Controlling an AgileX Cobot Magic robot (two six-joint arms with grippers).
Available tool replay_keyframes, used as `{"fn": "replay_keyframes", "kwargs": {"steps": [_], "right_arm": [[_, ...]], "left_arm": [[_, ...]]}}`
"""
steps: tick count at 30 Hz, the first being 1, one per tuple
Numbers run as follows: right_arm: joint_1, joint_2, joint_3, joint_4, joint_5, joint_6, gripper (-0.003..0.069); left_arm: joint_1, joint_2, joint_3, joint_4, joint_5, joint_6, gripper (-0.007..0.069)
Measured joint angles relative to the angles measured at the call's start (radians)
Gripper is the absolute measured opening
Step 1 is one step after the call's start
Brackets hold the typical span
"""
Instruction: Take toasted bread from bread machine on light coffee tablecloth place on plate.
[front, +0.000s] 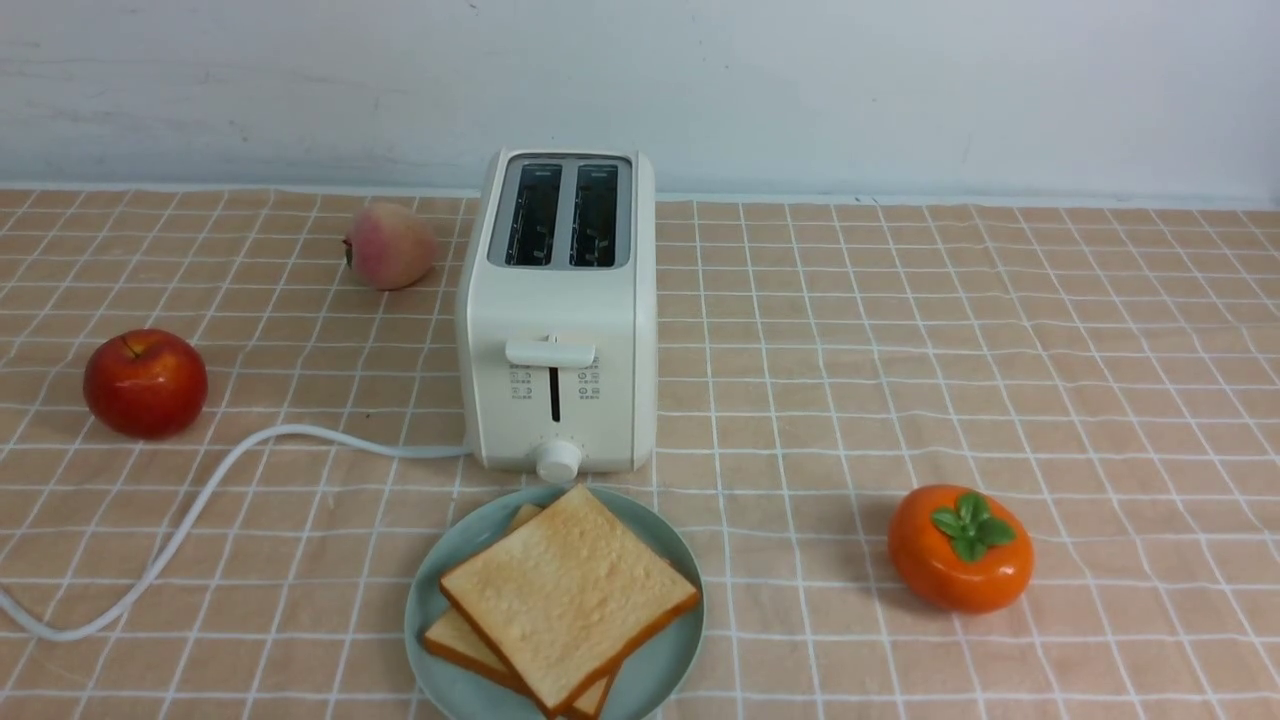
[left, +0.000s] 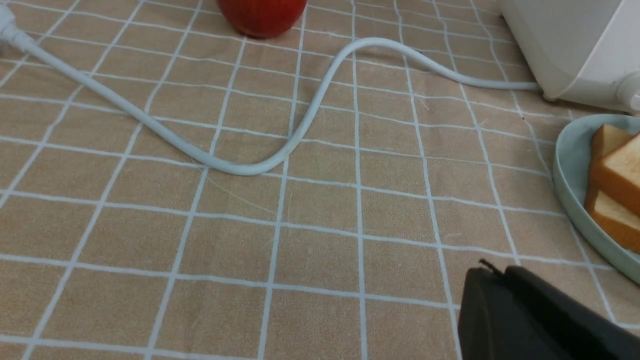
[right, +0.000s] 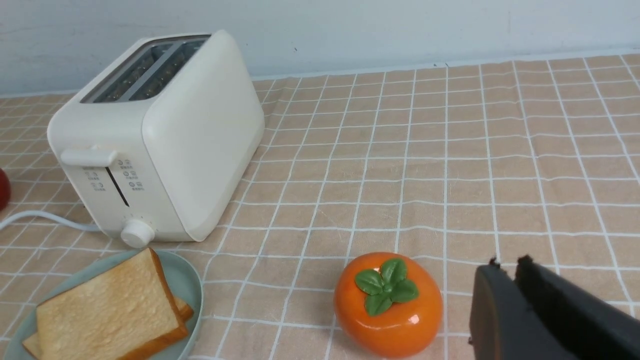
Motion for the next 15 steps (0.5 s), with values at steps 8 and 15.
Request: {"fn": "replay_keyframes", "kwargs": {"steps": [8,15], "right_arm": [[0.004,-0.001,0.0,0.0,0.0,0.001,0.0068],[0.081,-0.038,0.0,-0.001,0.0,-0.001,0.0076]], "left_arm": [[0.0,0.0,0.0,0.0,0.0,0.0,0.0017],[0.0,0.0,0.0,0.0,0.0,0.0,0.002]]}}
